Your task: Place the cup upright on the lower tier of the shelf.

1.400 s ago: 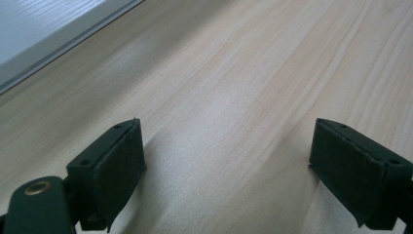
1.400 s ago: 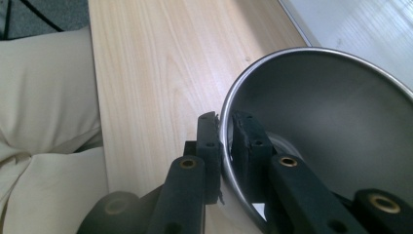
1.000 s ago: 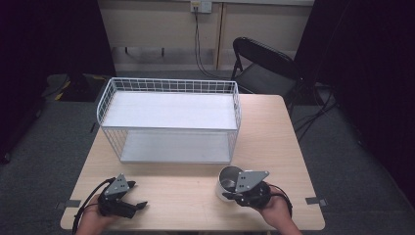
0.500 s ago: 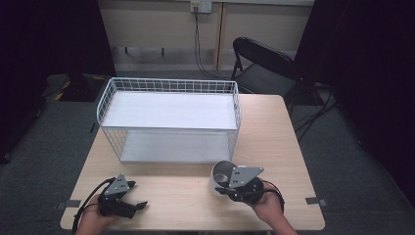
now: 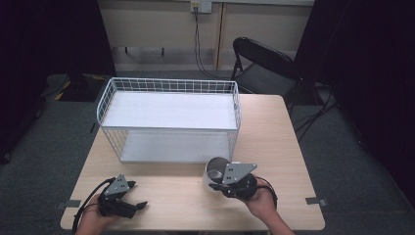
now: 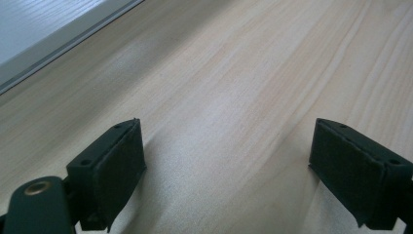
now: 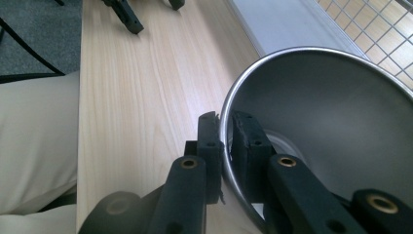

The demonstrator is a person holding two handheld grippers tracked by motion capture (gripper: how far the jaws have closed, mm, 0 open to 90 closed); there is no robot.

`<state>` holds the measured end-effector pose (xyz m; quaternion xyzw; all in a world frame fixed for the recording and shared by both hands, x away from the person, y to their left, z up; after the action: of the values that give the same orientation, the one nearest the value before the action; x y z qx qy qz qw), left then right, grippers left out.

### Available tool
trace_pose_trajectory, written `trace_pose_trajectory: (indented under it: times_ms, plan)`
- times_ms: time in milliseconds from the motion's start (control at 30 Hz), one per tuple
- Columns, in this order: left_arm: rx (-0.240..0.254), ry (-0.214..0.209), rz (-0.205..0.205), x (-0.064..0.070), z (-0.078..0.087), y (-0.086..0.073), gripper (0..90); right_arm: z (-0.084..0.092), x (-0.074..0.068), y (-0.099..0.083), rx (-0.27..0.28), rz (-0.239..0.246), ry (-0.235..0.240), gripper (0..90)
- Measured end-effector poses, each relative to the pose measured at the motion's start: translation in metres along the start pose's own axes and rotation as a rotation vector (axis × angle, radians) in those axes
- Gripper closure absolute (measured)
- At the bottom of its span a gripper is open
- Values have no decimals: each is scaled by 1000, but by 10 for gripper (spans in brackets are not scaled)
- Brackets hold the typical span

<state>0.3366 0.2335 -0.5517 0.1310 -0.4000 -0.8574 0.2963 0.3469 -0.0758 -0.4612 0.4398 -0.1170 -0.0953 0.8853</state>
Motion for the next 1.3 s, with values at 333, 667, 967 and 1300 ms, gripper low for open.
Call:
trace_pose_trajectory:
  times_ms: [333,667,967,1300]
  plan:
    - [0,0,0,0,0,0,122,-8,2,9,7,19,4,821]
    - [0,1,0,0,0,0,122,-16,5,16,11,35,-1,821]
    - [0,0,0,0,0,0,122,-19,9,22,19,43,-2,821]
    - [0,0,0,0,0,0,122,-22,13,27,31,52,-19,821]
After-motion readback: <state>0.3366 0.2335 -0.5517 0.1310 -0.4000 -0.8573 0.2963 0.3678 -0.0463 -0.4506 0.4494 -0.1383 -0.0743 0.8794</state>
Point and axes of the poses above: each handheld gripper's, and its own axes: z roughly backward along the jaws, y roughly out of its top, x roughly to its right, the point moved 7 cm from there along -z, roughly forward along the jaws, and after that the axes turned 3 degrees about x, right-handed, at the moved point
